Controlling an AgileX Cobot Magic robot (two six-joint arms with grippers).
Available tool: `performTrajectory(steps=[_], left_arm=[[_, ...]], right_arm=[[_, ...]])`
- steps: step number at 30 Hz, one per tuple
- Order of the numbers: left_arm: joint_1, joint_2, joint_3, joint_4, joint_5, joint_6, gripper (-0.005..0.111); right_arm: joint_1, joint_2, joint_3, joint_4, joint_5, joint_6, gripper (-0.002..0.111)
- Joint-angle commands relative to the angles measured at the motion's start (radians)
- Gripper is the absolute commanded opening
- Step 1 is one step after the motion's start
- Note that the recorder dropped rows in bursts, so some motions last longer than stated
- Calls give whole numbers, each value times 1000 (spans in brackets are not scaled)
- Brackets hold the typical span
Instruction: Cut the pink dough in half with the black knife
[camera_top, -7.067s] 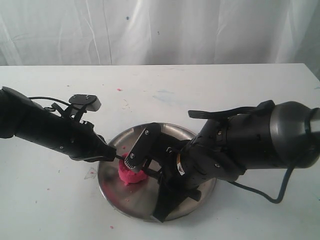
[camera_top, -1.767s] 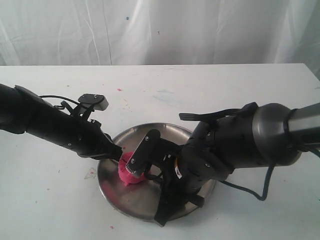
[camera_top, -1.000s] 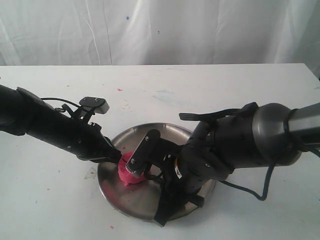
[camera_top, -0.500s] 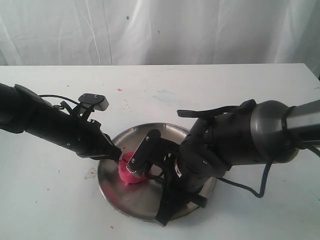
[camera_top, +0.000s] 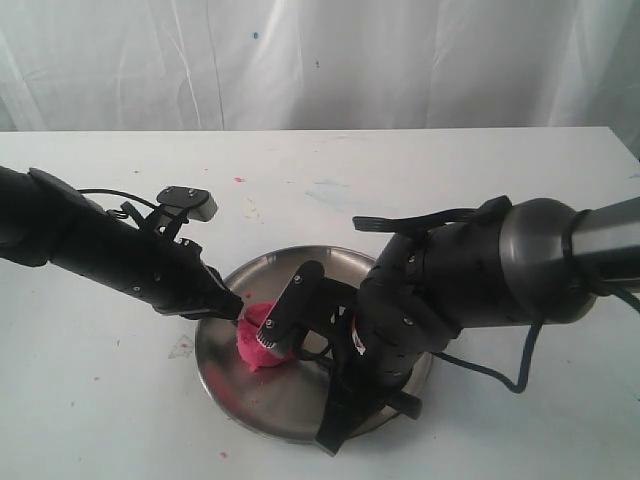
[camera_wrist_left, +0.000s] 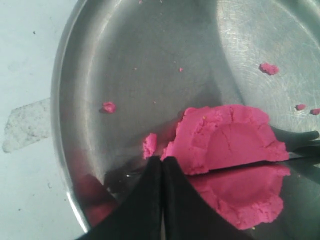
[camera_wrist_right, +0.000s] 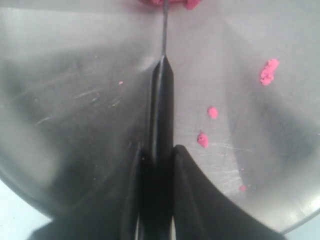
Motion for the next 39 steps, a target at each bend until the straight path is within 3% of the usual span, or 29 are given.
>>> performTrajectory(steps=[1,23,28,39], left_arm=[[-7,-10,7,-7,13,4,0],[-7,-10,7,-7,13,4,0],[-7,-10,7,-7,13,4,0],[-7,-10,7,-7,13,4,0]], right_arm=[[-1,-2,-2,-10,8,3,5],[-1,21,-2,-10,14,-5,5],[-1,21,-46,-10,120,-23,5],[-1,25,-55,-6,167,-49,5]])
